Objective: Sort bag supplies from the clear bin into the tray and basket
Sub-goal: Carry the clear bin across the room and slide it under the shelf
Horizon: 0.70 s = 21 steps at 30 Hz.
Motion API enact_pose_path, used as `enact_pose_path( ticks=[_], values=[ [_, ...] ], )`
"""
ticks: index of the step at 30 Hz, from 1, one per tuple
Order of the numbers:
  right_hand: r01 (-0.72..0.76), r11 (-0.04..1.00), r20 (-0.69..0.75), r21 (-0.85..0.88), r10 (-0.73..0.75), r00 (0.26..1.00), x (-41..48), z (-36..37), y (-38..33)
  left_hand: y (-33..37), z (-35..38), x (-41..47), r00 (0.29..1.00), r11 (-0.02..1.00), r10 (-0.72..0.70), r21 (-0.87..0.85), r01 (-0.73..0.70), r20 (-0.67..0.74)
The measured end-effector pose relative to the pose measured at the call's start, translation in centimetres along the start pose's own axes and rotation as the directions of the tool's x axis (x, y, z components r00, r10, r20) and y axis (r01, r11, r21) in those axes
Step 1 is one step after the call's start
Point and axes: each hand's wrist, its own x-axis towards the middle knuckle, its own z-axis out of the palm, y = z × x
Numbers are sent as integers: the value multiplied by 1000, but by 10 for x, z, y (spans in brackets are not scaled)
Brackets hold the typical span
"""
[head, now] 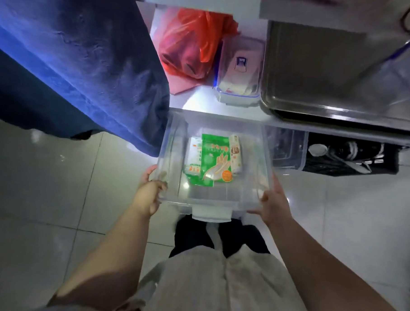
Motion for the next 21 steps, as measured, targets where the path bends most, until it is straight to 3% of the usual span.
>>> enact_pose_path(
  ticks=[6,10,12,15,18,21],
  values=[
    [10,995,-72,97,-3,997,54,12,32,-2,9,62,993,999,27,-32,-23,118],
    [17,971,-159,238,22,987,95,20,57,-26,11,93,936,962,-99,-208,177,339],
    [42,966,-179,254,5,984,116,26,59,-33,16,112,927,906,-113,-346,245,359],
    [136,991,-260,2,-131,957,152,40,45,-26,34,147,922,896,-35,-397,201,386],
    [179,955,-339,237,-92,936,199,53,28,-13,59,177,920,934,3,-331,138,391],
    [181,935,-330,306,-75,941,228,59,20,-9,76,194,944,981,44,-195,22,327]
  ],
)
